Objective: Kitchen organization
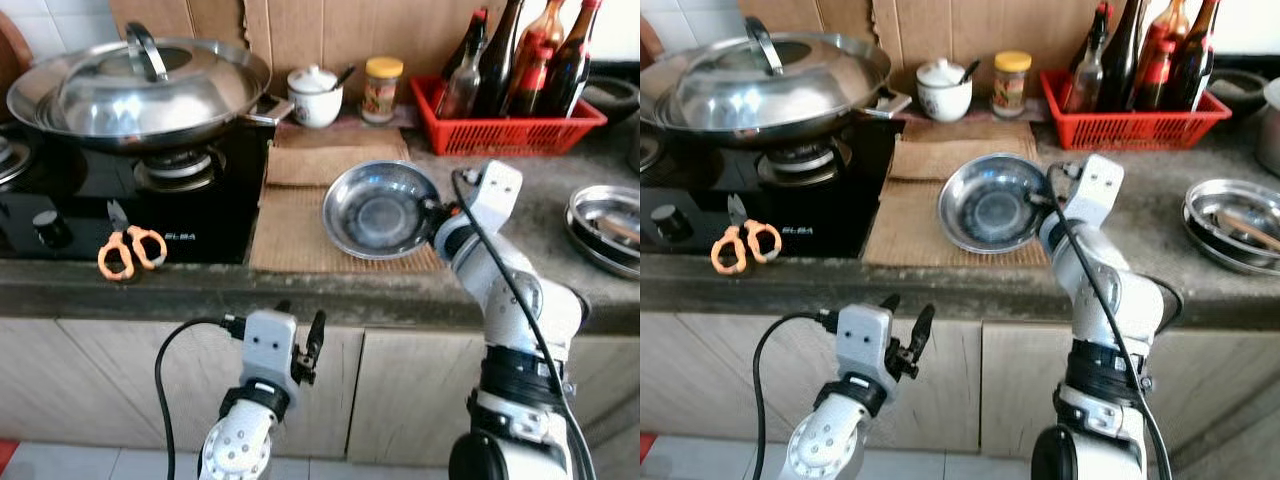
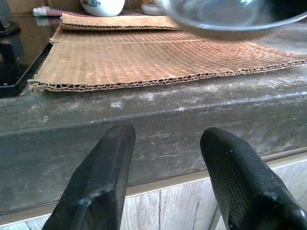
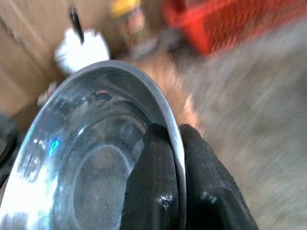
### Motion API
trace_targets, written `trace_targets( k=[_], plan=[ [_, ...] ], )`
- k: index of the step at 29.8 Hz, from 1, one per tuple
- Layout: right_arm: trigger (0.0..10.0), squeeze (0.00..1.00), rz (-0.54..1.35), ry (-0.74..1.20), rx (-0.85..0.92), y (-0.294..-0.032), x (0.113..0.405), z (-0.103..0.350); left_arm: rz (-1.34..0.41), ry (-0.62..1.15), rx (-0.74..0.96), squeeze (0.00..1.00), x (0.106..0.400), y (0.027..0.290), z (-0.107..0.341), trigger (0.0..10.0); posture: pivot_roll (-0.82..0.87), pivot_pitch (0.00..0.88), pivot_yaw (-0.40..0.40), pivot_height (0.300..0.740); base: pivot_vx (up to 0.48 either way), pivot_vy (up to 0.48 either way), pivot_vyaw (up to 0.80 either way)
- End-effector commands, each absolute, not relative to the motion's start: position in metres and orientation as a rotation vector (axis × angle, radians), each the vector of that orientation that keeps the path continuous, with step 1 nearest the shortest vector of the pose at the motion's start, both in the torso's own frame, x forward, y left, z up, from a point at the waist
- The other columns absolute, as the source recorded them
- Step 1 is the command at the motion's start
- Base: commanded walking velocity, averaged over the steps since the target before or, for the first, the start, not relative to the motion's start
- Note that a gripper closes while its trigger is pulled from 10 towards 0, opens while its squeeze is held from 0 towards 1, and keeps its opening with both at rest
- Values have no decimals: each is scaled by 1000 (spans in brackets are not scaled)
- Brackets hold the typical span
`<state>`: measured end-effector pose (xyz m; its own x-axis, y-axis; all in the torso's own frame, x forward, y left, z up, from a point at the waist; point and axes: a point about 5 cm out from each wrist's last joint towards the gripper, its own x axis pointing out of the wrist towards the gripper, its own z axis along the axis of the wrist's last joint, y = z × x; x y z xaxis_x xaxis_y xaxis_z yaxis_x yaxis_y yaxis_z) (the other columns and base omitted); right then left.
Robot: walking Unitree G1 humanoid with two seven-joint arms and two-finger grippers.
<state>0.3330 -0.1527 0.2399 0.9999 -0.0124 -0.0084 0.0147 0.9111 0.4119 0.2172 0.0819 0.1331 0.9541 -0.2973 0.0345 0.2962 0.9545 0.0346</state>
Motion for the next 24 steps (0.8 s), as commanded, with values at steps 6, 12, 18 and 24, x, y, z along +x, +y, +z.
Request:
trace_targets(
  k=[6,12,18,24],
  plan=[
    [0,0,-4,-279,223,-137,302,258,-277,-74,26,0,220,84,140,10000,84,48,-26,740,0,0,0],
    [0,0,20,-389,28,-129,283,254,-266,-118,18,0,223,85,149,10000,79,53,-18,740,0,0,0],
    [0,0,15,-423,-35,-130,275,248,-258,-142,22,0,224,85,154,10000,77,52,-16,740,0,0,0],
    [0,0,-6,-436,-65,-133,269,241,-257,-162,15,0,225,85,158,10000,77,52,-16,740,0,0,0]
  ],
)
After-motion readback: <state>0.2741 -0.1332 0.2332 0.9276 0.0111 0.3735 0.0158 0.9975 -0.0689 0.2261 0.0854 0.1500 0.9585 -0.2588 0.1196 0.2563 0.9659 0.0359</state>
